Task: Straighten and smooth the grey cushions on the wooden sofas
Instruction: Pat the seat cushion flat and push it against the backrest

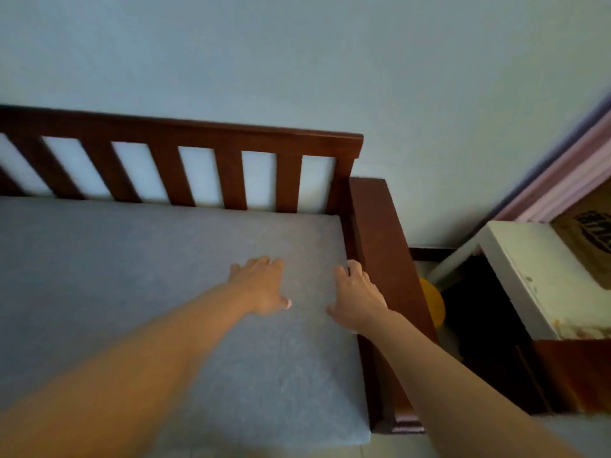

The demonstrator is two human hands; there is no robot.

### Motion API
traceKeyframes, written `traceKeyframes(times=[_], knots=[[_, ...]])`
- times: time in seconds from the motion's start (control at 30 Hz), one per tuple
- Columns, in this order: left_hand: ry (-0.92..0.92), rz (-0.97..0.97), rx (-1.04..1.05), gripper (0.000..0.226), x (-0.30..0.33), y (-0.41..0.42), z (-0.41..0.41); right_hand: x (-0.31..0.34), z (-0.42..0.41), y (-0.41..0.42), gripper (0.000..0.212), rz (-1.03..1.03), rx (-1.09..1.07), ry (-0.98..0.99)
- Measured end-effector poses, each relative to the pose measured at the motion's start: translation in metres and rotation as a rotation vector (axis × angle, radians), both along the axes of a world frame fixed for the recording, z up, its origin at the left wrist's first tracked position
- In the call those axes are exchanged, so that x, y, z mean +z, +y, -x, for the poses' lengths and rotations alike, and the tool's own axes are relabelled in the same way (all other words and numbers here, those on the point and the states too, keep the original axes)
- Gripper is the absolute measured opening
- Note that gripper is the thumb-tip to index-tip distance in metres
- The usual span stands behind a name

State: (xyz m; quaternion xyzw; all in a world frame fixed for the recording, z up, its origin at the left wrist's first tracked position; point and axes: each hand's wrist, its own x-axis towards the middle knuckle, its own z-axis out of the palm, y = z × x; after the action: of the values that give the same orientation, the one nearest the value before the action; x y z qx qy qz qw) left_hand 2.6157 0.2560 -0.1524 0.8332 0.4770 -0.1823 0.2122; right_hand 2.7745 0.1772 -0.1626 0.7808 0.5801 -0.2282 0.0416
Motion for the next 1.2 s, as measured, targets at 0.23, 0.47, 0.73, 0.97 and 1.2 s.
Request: traceKeyframes(times=[0.23,0.47,0.73,0.97,1.2], knots=[[-0.013,-0.002,0.212,0.084,-0.03,-0.05,0.023,-0.036,0.024,-0.003,0.072,0.069,0.256,0.01],[0.055,0.043,0.36,0.083,-0.07,-0.086,0.092,-0.073,0.081,-0.019,0.08,0.118,0.415,0.017],[0.079,0.051,0.398,0.082,-0.145,-0.133,0.162,-0.143,0.153,-0.061,0.08,0.175,0.503,-0.002],[0.11,0.049,0.422,0.083,-0.228,-0.173,0.198,-0.228,0.19,-0.09,0.084,0.239,0.617,-0.031],[0.171,-0.03,0.409,0.091,-0.326,-0.192,0.207,-0.32,0.205,-0.101,0.093,0.233,0.757,-0.224]])
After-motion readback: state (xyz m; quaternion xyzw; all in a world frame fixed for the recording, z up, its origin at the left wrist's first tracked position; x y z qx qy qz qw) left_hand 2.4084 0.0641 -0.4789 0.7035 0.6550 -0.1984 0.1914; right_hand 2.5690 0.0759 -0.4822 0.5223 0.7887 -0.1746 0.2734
